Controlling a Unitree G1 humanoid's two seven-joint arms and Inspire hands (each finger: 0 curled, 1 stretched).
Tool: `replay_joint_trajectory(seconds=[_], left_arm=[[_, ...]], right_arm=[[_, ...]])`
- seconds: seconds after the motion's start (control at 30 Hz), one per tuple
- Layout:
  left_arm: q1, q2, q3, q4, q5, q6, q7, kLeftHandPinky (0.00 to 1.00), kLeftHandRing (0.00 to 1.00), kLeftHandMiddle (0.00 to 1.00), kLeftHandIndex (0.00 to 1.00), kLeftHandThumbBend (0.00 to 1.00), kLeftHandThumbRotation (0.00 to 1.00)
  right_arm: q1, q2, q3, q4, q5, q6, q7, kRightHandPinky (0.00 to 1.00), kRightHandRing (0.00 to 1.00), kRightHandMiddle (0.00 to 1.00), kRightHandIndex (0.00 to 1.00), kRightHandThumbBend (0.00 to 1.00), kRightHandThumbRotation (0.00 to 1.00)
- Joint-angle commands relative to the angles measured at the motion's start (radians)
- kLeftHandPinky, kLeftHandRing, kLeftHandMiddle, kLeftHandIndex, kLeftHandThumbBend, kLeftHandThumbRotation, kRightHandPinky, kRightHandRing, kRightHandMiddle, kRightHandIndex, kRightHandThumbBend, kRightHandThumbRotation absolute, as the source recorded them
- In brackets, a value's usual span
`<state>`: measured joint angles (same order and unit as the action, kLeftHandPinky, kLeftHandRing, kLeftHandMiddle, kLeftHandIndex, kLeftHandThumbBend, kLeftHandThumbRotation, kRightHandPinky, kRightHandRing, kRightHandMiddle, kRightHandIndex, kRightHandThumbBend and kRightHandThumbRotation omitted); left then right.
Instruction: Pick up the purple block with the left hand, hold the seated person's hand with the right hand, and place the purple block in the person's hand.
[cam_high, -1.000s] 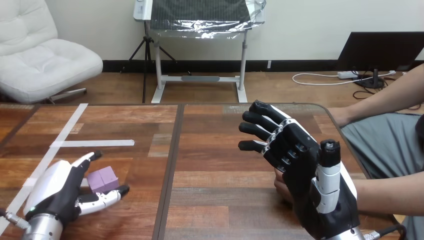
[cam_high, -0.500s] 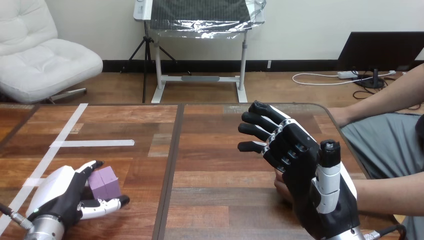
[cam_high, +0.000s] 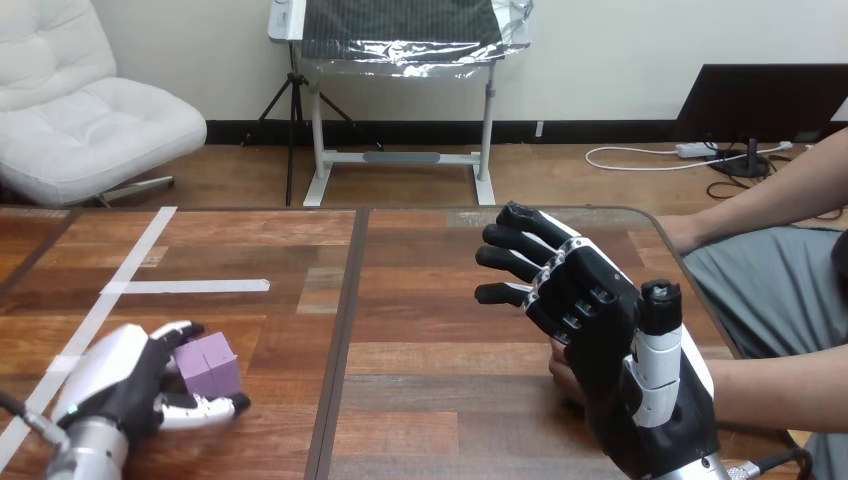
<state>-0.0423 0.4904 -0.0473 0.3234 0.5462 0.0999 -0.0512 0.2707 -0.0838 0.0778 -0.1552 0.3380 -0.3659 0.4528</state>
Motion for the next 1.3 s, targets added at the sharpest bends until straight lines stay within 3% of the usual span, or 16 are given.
replay_joint_trajectory(seconds=[0.0, 0.5, 0.73, 1.27], left_arm=[[-0.079, 0.008, -0.016, 0.028, -0.003, 0.01, 0.002, 0.68, 0.82, 0.85, 0.84, 0.79, 0.22], [-0.111, 0.007, -0.038, 0.047, -0.004, 0.061, -0.014, 0.58, 0.71, 0.75, 0.74, 0.73, 0.08], [-0.117, -0.006, -0.037, 0.05, -0.01, 0.075, 0.004, 0.53, 0.63, 0.69, 0.69, 0.7, 0.03], [-0.122, -0.027, -0.036, 0.063, -0.013, 0.068, 0.064, 0.3, 0.38, 0.47, 0.59, 0.67, 0.0]], right_arm=[[-0.048, 0.004, -0.004, -0.056, 0.012, -0.02, 0.003, 0.71, 0.82, 0.83, 0.83, 0.87, 1.0], [-0.04, 0.005, -0.003, -0.07, 0.006, -0.013, -0.006, 0.71, 0.82, 0.83, 0.83, 0.88, 1.0], [-0.039, 0.006, -0.006, -0.065, 0.008, -0.02, -0.002, 0.71, 0.82, 0.83, 0.83, 0.87, 1.0], [-0.039, 0.007, -0.006, -0.07, 0.01, -0.013, -0.005, 0.72, 0.83, 0.83, 0.83, 0.87, 1.0]])
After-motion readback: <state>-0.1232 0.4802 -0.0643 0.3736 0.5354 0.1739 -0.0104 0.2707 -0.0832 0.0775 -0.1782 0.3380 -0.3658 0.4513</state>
